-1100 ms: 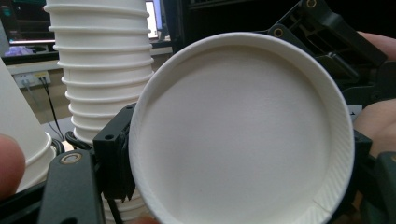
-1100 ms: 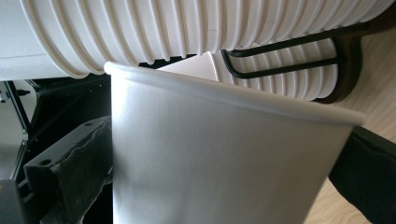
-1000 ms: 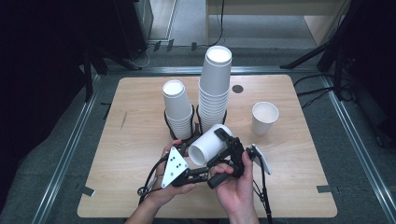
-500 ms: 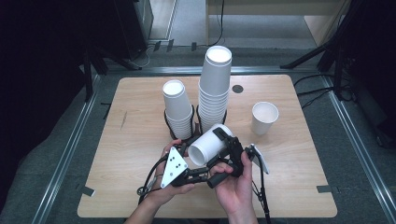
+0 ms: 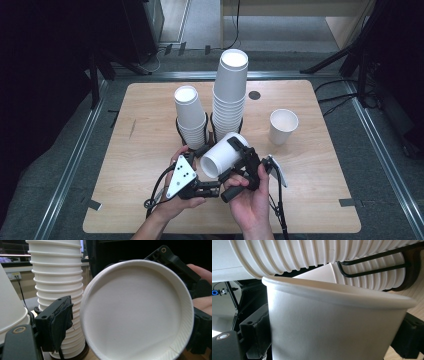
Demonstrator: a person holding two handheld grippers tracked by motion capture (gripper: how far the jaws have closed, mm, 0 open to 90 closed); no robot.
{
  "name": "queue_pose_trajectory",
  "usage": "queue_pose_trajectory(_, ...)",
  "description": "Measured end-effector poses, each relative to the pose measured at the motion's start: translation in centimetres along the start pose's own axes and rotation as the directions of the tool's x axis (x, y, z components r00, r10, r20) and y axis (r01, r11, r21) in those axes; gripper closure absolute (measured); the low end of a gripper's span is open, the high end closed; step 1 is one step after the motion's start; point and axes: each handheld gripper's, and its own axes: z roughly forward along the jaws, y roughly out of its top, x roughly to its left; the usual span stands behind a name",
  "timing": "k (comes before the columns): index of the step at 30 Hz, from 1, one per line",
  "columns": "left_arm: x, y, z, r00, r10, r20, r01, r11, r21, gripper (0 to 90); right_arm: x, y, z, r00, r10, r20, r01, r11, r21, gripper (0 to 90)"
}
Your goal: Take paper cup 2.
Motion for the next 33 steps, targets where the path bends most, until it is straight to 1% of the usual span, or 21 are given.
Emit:
queue_pose_trajectory(4,-0.1,0.0,0.0,1.0000,0.001,0.000,-0.001,1.0000,-0.002,13.0,0.1,0.0,-0.1,1.0000,-0.005,-0.006,0.005,1.000,-0.006,9.0)
queue_pose_trajectory(14,-0.2,0.1,-0.1,0.9999,0.007,0.013,-0.007,1.0000,0.001,13.8,0.4,0.6,-0.5,0.9998,-0.016,-0.014,0.016,1.000,-0.025,9.1)
queue_pose_trajectory(19,-0.2,0.2,-0.2,0.9999,0.007,0.013,-0.007,1.0000,0.002,14.0,0.6,1.0,-0.8,0.9994,-0.026,-0.022,0.025,0.999,-0.036,9.2)
queue_pose_trajectory(23,-0.3,0.1,-0.1,0.9999,0.008,0.015,-0.008,0.9999,0.006,14.0,0.8,1.5,-1.0,0.9989,-0.036,-0.030,0.034,0.998,-0.055,9.3)
queue_pose_trajectory(25,-0.3,0.1,-0.1,0.9998,0.007,0.018,-0.007,1.0000,0.006,14.0,0.9,1.8,-1.1,0.9987,-0.046,-0.024,0.044,0.997,-0.062,9.4)
queue_pose_trajectory(28,-0.3,0.1,-0.1,0.9997,0.009,0.021,-0.009,0.9999,0.008,14.0,1.0,2.1,-1.3,0.9982,-0.053,-0.027,0.051,0.996,-0.074,9.5)
queue_pose_trajectory(31,-0.4,0.1,-0.1,0.9995,0.010,0.030,-0.010,0.9999,0.008,14.0,1.1,2.3,-1.4,0.9978,-0.056,-0.036,0.053,0.995,-0.087,9.6)
queue_pose_trajectory(33,-0.5,0.1,-0.2,0.9993,0.011,0.037,-0.011,0.9999,0.008,13.9,1.2,2.4,-1.4,0.9976,-0.060,-0.035,0.057,0.994,-0.090,9.7)
